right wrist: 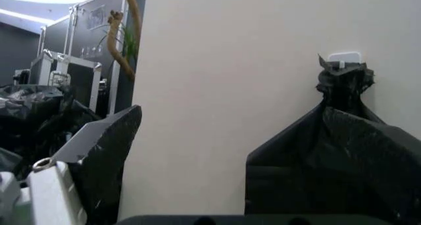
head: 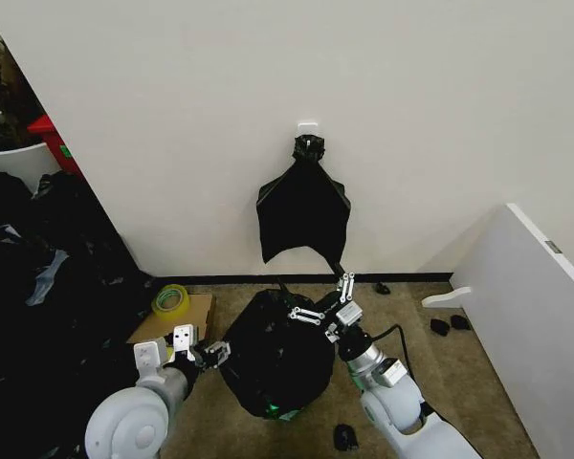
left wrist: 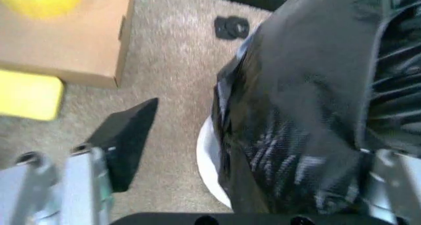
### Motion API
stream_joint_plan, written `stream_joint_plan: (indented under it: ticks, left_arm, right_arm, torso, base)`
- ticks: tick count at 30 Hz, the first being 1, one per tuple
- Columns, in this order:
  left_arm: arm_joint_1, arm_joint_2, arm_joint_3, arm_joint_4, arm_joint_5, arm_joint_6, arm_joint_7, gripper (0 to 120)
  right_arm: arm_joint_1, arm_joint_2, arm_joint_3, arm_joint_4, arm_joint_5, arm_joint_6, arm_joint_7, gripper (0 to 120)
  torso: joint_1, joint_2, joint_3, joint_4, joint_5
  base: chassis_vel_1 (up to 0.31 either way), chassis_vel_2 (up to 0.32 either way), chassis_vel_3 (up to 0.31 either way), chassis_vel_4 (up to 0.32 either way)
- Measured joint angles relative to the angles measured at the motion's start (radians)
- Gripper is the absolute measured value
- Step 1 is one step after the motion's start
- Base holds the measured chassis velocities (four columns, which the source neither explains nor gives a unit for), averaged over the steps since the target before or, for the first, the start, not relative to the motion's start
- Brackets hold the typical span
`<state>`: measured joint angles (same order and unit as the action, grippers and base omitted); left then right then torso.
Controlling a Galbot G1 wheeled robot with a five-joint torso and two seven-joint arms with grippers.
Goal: Place the garbage bag over the trash bin.
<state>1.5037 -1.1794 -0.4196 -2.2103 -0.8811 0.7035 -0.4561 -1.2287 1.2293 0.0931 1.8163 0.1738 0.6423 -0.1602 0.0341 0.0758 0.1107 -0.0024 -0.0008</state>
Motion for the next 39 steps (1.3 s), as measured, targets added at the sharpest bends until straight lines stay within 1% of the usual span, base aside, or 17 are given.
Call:
stream_joint_plan:
  ticks: [3,4,5,7,8,9,12,14,15,17,21,23,25,27,30,32,39]
  left_arm:
    - [-0.027,-0.029,0.001,0.066,0.014,-0.013,0.034,98]
    - [-0.036,-0.031,-0.001,0.084,0.02,-0.016,0.044,99]
    - [-0.036,-0.031,-0.001,0.084,0.02,-0.016,0.044,99]
    - [-0.056,-0.031,-0.006,0.137,0.037,-0.031,0.071,100]
    - [-0.061,-0.031,-0.007,0.154,0.042,-0.033,0.081,100]
    - [-0.061,-0.031,-0.007,0.154,0.042,-0.033,0.081,100]
    - [-0.082,-0.032,-0.01,0.203,0.07,-0.048,0.108,100]
    - [-0.095,-0.03,-0.011,0.226,0.092,-0.066,0.126,100]
    - [-0.095,-0.03,-0.011,0.226,0.092,-0.066,0.126,100]
    - [-0.098,-0.02,-0.006,0.231,0.123,-0.077,0.153,100]
    - [-0.097,-0.016,-0.005,0.215,0.132,-0.087,0.173,100]
    - [-0.097,-0.017,-0.005,0.212,0.13,-0.088,0.173,100]
    - [-0.101,-0.02,-0.012,0.193,0.102,-0.091,0.171,100]
    - [-0.104,-0.022,-0.015,0.188,0.089,-0.091,0.167,100]
    - [-0.114,-0.023,-0.017,0.184,0.071,-0.089,0.159,100]
    - [-0.116,-0.024,-0.014,0.185,0.07,-0.089,0.159,100]
    - [-0.115,-0.033,-0.003,0.193,0.071,-0.087,0.157,100]
  right_arm:
    - [-0.009,0.003,-0.004,-0.003,-0.008,-0.005,0.001,100]
    - [-0.015,0.001,-0.008,-0.004,-0.017,-0.01,0.009,100]
    - [-0.015,0.001,-0.008,-0.004,-0.017,-0.01,0.009,100]
    - [-0.035,-0.004,-0.031,-0.004,-0.076,-0.034,0.077,100]
    - [-0.041,-0.005,-0.043,-0.004,-0.088,-0.043,0.094,100]
    - [-0.041,-0.005,-0.043,-0.004,-0.088,-0.043,0.094,100]
    - [-0.044,-0.015,-0.098,-0.008,-0.129,-0.088,0.151,100]
    - [-0.022,-0.039,-0.165,-0.014,-0.159,-0.149,0.211,100]
    - [-0.022,-0.039,-0.165,-0.014,-0.159,-0.149,0.211,100]
    - [0.012,-0.062,-0.234,-0.017,-0.157,-0.226,0.267,100]
    - [0.034,-0.055,-0.261,-0.035,-0.177,-0.262,0.313,100]
    - [0.034,-0.053,-0.261,-0.037,-0.183,-0.262,0.316,100]
    - [0.005,-0.048,-0.259,-0.042,-0.27,-0.248,0.337,100]
    - [-0.013,-0.052,-0.26,-0.042,-0.298,-0.237,0.338,100]
    - [-0.067,-0.08,-0.268,-0.039,-0.368,-0.185,0.315,100]
    - [-0.081,-0.088,-0.275,-0.039,-0.387,-0.174,0.307,100]
    - [-0.093,-0.083,-0.293,-0.085,-0.459,-0.177,0.309,100]
  torso:
    - [0.0,0.0,0.0,-0.0001,0.0]
    - [0.0,0.0,0.0,-0.0001,0.0001]
    - [0.0,0.0,0.0,-0.0001,0.0001]
    - [0.0,0.0,0.0,-0.0003,0.0002]
    - [0.0,0.0,0.0,-0.0003,0.0002]
    - [0.0,0.0,0.0,-0.0003,0.0002]
    - [0.0,0.0,0.0,-0.0003,0.0002]
    - [0.0,0.0,0.0,-0.0002,0.0003]
    - [0.0,0.0,0.0,-0.0002,0.0003]
    - [0.0,0.0,0.0,-0.0001,0.0001]
    - [0.0,0.0,0.0,0.0,0.0002]
    - [0.0,0.0,0.0,0.0,0.0002]
    - [0.0,0.0,0.0,0.0,0.0002]
    - [0.0,0.0,0.0,-0.0001,0.0003]
    - [0.0,0.0,0.0,-0.0003,0.0002]
    - [0.0,0.0,0.0,-0.0003,0.0002]
    - [0.0,0.0,0.0,-0.0001,0.0002]
  base:
    - [0.0,0.0,0.0,0.0]
    - [0.0,0.0,0.0,0.0]
    - [0.0,0.0,0.0,0.0]
    - [0.0,0.0,0.0,0.0]
    - [0.0,0.0,0.0,0.0]
    - [0.0,0.0,0.0,0.0]
    - [0.0,0.0,0.0,0.0]
    - [0.0,0.0,0.0,0.0]
    - [0.0,0.0,0.0,0.0]
    - [0.0,0.0,0.0,0.0]
    - [0.0,0.0,0.0,0.0]
    - [0.0,0.0,0.0,0.0]
    - [0.0,0.0,0.0,0.0]
    - [0.0,0.0,0.0,0.0]
    - [0.0,0.0,0.0,0.0]
    - [0.0,0.0,0.0,0.0]
    - [0.0,0.0,0.0,0.0]
